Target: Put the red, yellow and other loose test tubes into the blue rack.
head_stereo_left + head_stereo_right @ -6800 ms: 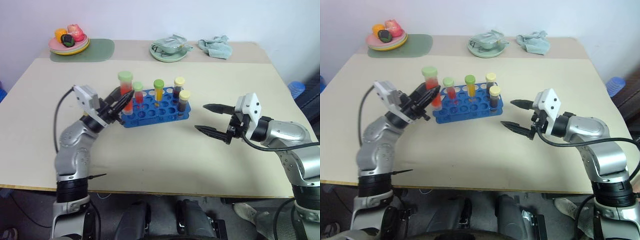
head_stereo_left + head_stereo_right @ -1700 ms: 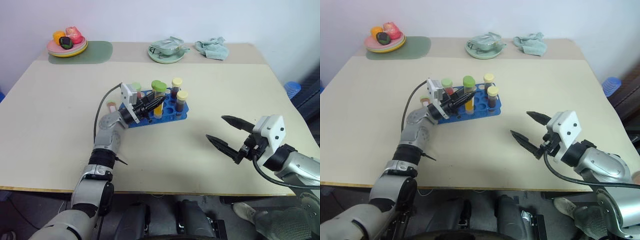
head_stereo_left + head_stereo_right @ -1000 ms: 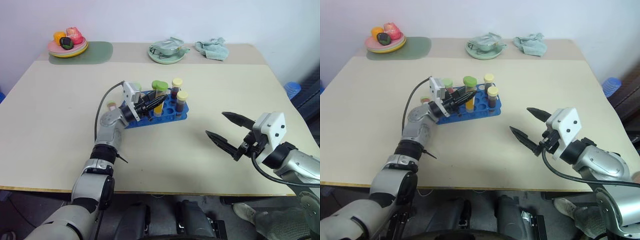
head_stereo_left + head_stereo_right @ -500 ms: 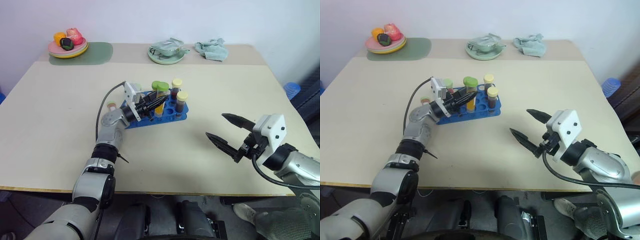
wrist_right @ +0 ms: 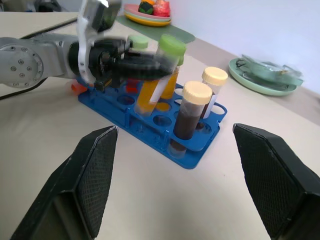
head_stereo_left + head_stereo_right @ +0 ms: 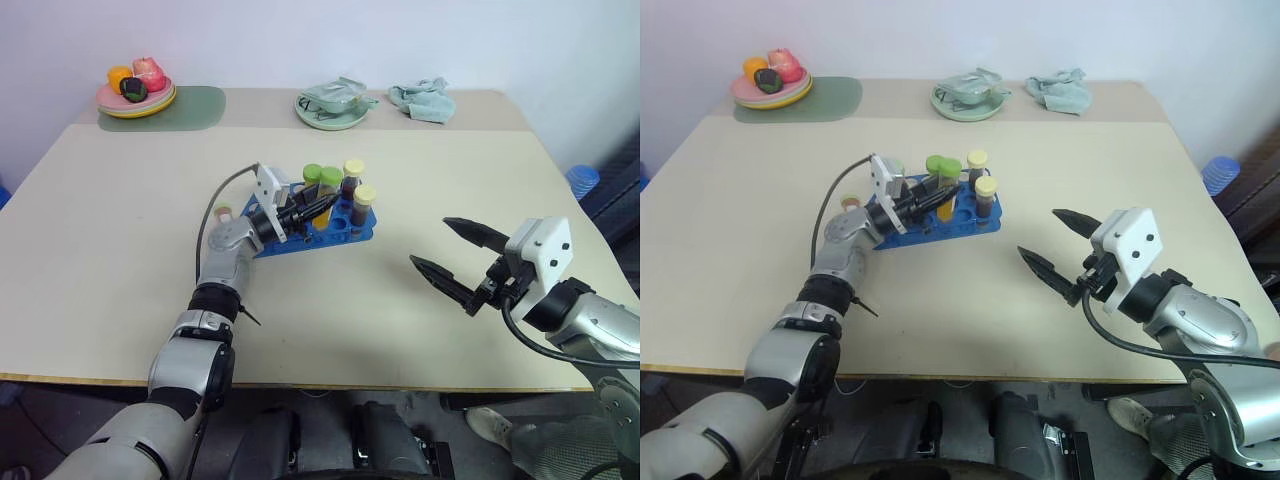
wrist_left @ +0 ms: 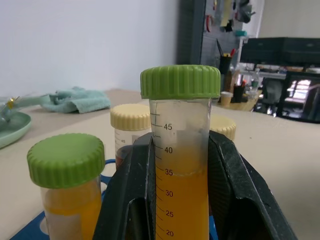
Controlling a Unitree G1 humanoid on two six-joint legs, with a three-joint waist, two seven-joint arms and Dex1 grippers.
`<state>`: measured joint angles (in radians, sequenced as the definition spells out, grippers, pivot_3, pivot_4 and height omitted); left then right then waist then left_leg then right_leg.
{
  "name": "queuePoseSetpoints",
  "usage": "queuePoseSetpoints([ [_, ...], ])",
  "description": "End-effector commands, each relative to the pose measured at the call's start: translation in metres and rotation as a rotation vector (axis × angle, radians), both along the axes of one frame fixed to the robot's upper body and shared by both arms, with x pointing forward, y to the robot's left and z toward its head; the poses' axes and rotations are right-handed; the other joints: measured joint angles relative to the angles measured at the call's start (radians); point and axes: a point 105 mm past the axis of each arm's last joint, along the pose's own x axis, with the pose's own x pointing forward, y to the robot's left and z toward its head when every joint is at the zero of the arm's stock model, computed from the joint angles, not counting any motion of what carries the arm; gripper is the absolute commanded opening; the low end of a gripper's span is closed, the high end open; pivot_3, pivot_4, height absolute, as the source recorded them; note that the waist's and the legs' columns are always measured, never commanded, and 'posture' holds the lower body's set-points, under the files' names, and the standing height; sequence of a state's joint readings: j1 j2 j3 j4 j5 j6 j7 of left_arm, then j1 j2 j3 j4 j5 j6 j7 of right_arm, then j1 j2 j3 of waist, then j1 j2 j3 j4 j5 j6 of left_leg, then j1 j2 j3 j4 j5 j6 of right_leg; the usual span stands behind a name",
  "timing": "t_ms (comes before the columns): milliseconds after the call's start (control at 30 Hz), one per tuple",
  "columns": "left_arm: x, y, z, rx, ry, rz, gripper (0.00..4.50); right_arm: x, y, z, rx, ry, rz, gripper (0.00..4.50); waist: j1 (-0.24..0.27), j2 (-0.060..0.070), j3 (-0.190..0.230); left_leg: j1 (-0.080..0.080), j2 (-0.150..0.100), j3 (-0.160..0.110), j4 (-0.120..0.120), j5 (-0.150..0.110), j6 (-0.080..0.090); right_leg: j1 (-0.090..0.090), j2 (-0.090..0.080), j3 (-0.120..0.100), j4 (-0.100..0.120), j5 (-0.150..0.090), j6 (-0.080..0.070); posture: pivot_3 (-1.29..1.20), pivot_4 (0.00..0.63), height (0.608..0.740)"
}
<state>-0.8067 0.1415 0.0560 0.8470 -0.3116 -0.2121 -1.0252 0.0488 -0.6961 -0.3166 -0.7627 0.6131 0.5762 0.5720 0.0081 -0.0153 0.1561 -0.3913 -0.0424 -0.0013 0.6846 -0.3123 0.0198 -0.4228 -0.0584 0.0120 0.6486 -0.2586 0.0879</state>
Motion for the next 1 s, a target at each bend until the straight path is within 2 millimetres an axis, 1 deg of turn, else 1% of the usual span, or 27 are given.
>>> queuePoseSetpoints([
  [33,-0.008,-0.006,-0.012,-0.007,0.068,-0.071,0.79,-0.005,0.005,0.011,-0.012,-0.051,0.021,3.78,0.003,0.000,0.000,0.000,0.000,0.000,0.000,0.000,0.000,0.000,0.000,0.000,0.000,0.000,0.000,0.00,0.150,0.740],
  [133,-0.008,-0.006,-0.012,0.000,0.068,-0.073,0.79,-0.004,0.005,0.011,-0.011,-0.051,0.020,3.78,0.004,0.000,0.000,-0.001,0.000,0.000,0.000,0.000,0.001,0.000,0.000,0.000,-0.001,0.000,0.000,0.00,0.150,0.740],
  [267,-0.006,0.000,-0.017,0.032,0.059,-0.046,0.79,-0.005,0.005,0.010,-0.012,-0.050,0.020,3.78,0.004,0.000,0.000,-0.001,0.000,0.000,0.000,-0.001,0.001,0.000,0.000,0.000,-0.001,0.000,0.000,0.00,0.150,0.740],
  [333,-0.007,0.002,-0.014,0.000,0.072,-0.068,0.79,-0.005,0.005,0.010,-0.012,-0.049,0.020,3.78,0.002,0.000,0.000,-0.001,0.000,0.000,0.000,-0.001,0.001,0.000,0.000,0.000,-0.001,0.000,0.000,0.00,0.150,0.740],
  [400,-0.009,0.002,-0.011,-0.007,0.049,-0.083,1.78,-0.005,0.005,0.010,-0.011,-0.049,0.020,3.78,0.002,0.000,0.000,-0.001,0.000,0.000,0.000,-0.001,0.001,0.000,0.000,0.000,-0.001,0.000,0.000,0.00,0.150,0.740],
  [467,-0.009,0.003,-0.012,0.027,0.008,-0.055,2.64,-0.004,0.004,0.010,-0.012,-0.049,0.021,3.78,0.003,0.000,0.000,-0.001,0.000,0.000,0.000,-0.001,0.001,0.000,0.000,0.000,-0.001,0.000,0.000,0.00,0.150,0.740],
  [500,-0.006,0.004,-0.011,0.052,-0.030,-0.008,3.24,-0.004,0.004,0.009,-0.012,-0.049,0.022,3.78,0.004,0.000,0.000,-0.001,0.000,0.000,0.000,-0.001,0.001,0.000,0.000,0.000,-0.001,0.000,0.000,0.00,0.150,0.740],
  [533,-0.005,0.004,-0.010,0.062,-0.059,0.028,3.66,-0.004,0.004,0.009,-0.013,-0.048,0.022,3.78,0.004,0.000,0.000,-0.001,0.000,0.000,0.000,-0.001,0.001,0.000,0.000,0.000,-0.001,0.000,0.000,0.00,0.150,0.740],
  [567,-0.005,0.005,-0.007,0.061,-0.087,0.045,4.25,-0.004,0.004,0.009,-0.013,-0.048,0.023,3.78,0.004,0.000,0.000,-0.001,0.000,0.000,0.000,-0.001,0.001,0.000,0.000,0.000,-0.001,0.000,0.000,0.00,0.150,0.740],
  [667,-0.007,0.010,0.005,0.045,-0.179,0.093,4.25,-0.003,0.003,0.009,-0.014,-0.047,0.025,3.78,0.002,0.000,0.000,-0.001,0.000,0.000,0.000,-0.001,0.001,0.000,0.000,0.000,-0.001,0.000,0.000,0.00,0.150,0.740],
  [767,-0.011,0.012,0.012,0.006,-0.180,0.069,4.25,-0.003,0.003,0.009,-0.015,-0.046,0.027,3.78,0.004,0.000,0.000,-0.001,0.000,0.000,0.000,-0.001,0.001,-0.001,0.000,0.000,-0.001,0.000,0.000,0.00,0.150,0.740],
  [800,-0.012,0.019,0.024,-0.044,-0.169,0.070,4.25,-0.002,0.003,0.008,-0.017,-0.043,0.031,3.78,0.004,0.000,0.000,-0.001,0.000,0.000,0.000,-0.001,0.001,-0.001,-0.001,0.000,-0.001,0.000,0.000,0.00,0.150,0.740],
  [867,-0.012,0.038,0.056,-0.142,-0.145,0.104,4.25,0.000,0.003,0.007,-0.017,-0.037,0.043,3.78,0.000,-0.001,0.001,-0.001,0.000,0.000,0.000,-0.001,0.001,-0.001,-0.001,0.000,-0.001,0.000,0.000,0.00,0.150,0.740],
  [933,-0.017,0.054,0.087,-0.267,-0.095,0.085,4.25,0.002,0.003,0.005,-0.020,-0.030,0.058,3.78,-0.005,-0.002,0.001,-0.002,0.001,0.000,0.000,0.000,0.000,-0.002,0.000,0.000,0.000,0.000,0.000,0.00,0.150,0.740],
  [967,-0.018,0.066,0.106,-0.338,-0.072,0.102,4.25,0.004,0.003,0.005,-0.020,-0.027,0.067,3.78,-0.008,-0.001,0.001,-0.002,0.001,0.000,0.000,0.000,0.000,-0.002,0.000,0.000,0.000,0.000,0.000,0.00,0.150,0.740],
  [1000,-0.019,0.074,0.119,-0.382,-0.052,0.112,4.25,0.006,0.003,0.004,-0.020,-0.024,0.074,3.78,-0.009,-0.001,0.001,-0.002,0.001,0.000,0.000,0.000,0.000,-0.002,0.000,0.000,0.000,0.000,0.000,0.00,0.150,0.740],
])
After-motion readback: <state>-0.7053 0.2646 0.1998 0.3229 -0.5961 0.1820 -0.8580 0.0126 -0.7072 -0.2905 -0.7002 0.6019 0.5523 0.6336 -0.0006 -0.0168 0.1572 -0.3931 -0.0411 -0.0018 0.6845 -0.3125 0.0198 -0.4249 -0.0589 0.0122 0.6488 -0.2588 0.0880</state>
